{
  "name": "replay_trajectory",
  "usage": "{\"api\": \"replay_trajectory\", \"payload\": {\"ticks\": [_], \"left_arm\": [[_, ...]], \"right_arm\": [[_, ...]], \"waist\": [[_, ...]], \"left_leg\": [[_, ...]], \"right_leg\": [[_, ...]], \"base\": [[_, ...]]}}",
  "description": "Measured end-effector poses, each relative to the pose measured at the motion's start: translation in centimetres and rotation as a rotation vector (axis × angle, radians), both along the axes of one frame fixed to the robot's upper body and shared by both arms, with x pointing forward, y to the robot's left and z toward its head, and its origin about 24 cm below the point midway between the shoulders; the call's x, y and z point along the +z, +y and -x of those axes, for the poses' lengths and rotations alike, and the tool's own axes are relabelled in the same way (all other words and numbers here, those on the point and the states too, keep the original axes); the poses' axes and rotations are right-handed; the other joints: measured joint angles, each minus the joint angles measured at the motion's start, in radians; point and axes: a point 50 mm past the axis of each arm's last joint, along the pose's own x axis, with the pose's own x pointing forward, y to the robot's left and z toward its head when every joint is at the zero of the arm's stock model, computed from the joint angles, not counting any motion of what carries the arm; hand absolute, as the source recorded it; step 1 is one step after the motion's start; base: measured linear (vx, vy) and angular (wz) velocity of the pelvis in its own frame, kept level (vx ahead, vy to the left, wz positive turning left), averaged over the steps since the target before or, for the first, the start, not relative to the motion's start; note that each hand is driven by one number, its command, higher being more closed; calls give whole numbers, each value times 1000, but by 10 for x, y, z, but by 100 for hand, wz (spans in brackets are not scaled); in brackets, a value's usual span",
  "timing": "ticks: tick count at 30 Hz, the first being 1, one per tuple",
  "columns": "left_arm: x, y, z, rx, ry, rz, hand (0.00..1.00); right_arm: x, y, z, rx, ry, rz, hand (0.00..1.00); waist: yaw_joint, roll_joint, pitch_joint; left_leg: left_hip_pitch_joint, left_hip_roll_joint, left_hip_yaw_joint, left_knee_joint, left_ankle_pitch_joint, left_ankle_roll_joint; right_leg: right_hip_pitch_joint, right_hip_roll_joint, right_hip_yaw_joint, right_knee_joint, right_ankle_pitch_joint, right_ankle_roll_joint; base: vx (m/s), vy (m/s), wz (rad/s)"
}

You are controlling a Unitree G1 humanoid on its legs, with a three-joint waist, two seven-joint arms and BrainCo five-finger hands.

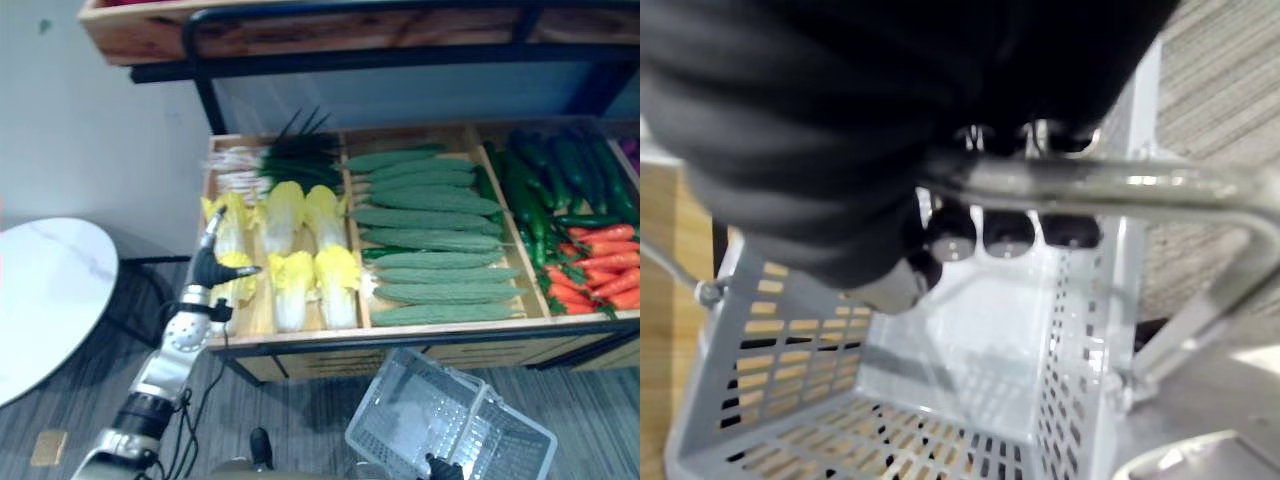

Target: Pick vegetable in the basket

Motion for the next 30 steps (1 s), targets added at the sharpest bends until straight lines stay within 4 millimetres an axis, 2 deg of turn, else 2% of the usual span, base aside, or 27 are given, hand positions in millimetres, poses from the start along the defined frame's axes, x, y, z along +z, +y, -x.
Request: {"api": "replay_trajectory", "payload": {"ticks": [3,9,12,15,20,23,30], "left_arm": [[-4,-6,-8,-10,29,-90,0],[4,-7,-24,18,35,-170,0],[5,-6,-27,37,38,-206,0],[7,-8,-29,50,39,-214,0],[10,-10,-28,77,25,-188,0],[18,-13,-22,87,-25,-170,0],[5,-5,-7,137,-14,-152,0]], "right_arm": [[2,0,-11,9,-25,2,100],[9,-5,-32,14,-80,23,100],[11,-5,-40,6,-100,31,100],[16,-6,-53,-16,-138,40,100],[18,-7,-59,-38,-151,49,100],[19,-8,-62,-41,-164,55,100],[20,-12,-62,-66,-171,66,100]], "waist": [[-7,9,15],[-27,32,73],[-25,31,101],[-25,33,114],[-13,49,150],[-10,61,159],[-2,71,179]], "left_leg": [[-1,19,28,0,-2,-7],[-42,31,55,0,1,-13],[-53,32,66,1,3,-14],[-104,19,80,6,52,-23],[-113,26,81,6,93,-27],[-146,26,82,6,123,-28],[-148,34,80,1,123,-27]], "right_leg": [[-29,14,30,18,-5,-9],[-107,20,59,52,-6,-11],[-125,19,75,64,-6,-11],[-186,5,86,88,-5,-11],[-195,11,93,97,0,-17],[-235,10,105,102,7,-21],[-243,13,104,101,22,-20]], "base": [[-8,-31,-25],[-14,2,-17],[32,20,-11],[34,12,0],[-8,-17,1],[-49,-33,-8],[-49,1,-4]]}}
